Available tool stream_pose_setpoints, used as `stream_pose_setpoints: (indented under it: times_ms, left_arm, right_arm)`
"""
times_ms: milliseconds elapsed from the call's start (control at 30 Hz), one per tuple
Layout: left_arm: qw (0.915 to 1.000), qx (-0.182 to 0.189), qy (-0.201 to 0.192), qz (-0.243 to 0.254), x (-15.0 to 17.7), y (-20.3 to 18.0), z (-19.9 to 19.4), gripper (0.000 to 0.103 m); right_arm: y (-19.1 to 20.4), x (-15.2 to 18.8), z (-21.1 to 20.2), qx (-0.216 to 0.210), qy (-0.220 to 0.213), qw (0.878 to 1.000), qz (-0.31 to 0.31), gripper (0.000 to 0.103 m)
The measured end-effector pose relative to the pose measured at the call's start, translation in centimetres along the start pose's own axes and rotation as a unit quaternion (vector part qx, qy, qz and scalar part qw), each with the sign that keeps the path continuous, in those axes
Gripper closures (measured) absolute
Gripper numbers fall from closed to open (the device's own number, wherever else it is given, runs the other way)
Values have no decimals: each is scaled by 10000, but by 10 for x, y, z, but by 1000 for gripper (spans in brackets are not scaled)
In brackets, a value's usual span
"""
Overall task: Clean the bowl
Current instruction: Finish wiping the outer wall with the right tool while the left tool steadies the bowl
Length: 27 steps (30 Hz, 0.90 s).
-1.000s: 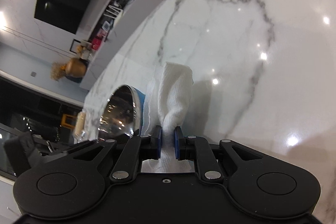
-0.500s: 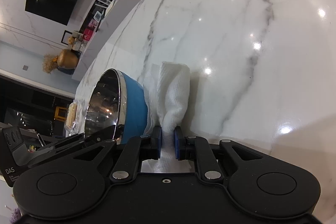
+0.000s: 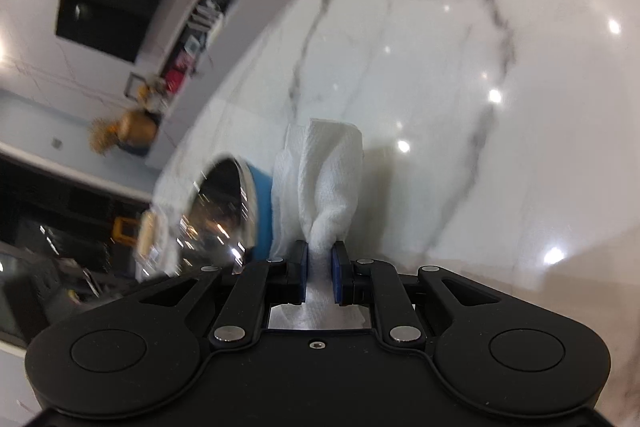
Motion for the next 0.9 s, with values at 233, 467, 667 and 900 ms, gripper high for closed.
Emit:
stream_pose_setpoints:
  times_ms: [233,467,667,900]
  left_arm:
    - [9999,85,2,93,0,-5,0,83]
    - [10000,51,11,35,0,-6,2,83]
    - [10000,-11,-12,-10,-1,-3,2,82]
    - [9998,-164,-45,-120,-4,5,5,82]
  right_arm:
    - [0,-16,-19,-381,-243,9988,181,90]
    - [-4,-7,-7,-190,-81,9997,98,90]
    - [-8,0,5,38,32,10000,6,90]
    - [-10,9,22,270,105,9996,35,90]
Point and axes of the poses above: each gripper's, at about its wrist camera, not at the fingertips, and z roughly the way its jaws point, y to its left, x to its underside, the point moved 9 cm from there along z, roughly the way its jaws point, and after that the axes turned 7 degrees about -y, right-handed, at the moved point
